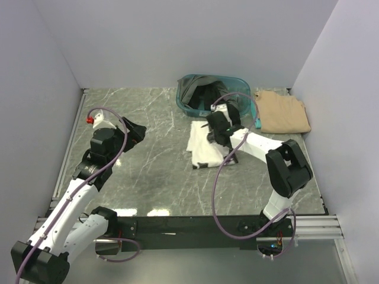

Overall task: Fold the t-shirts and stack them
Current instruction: Neatly place the folded tshirt to the corner

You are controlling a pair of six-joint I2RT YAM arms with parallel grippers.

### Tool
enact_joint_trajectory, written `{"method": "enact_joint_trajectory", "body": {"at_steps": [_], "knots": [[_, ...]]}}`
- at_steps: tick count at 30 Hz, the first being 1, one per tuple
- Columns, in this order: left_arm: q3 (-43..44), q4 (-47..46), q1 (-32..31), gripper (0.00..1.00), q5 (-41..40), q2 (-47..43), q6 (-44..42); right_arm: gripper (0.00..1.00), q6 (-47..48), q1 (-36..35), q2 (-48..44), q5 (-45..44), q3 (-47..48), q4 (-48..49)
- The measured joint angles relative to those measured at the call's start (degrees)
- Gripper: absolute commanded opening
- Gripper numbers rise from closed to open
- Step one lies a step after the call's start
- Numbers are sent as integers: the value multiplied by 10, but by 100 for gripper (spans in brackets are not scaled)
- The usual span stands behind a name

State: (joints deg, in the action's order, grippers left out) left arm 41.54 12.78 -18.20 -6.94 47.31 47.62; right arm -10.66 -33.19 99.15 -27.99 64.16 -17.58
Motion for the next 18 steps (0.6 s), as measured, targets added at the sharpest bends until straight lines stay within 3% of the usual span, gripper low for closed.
{"method": "enact_joint_trajectory", "body": {"at_steps": [7,18], "knots": [[-10,-1,0,99,-29,-30,-6,0,98,90,-10,-64,0,19],[-29,0,0,99,-105,-55,-2,0,254,208,-30,-85,8,73]]}}
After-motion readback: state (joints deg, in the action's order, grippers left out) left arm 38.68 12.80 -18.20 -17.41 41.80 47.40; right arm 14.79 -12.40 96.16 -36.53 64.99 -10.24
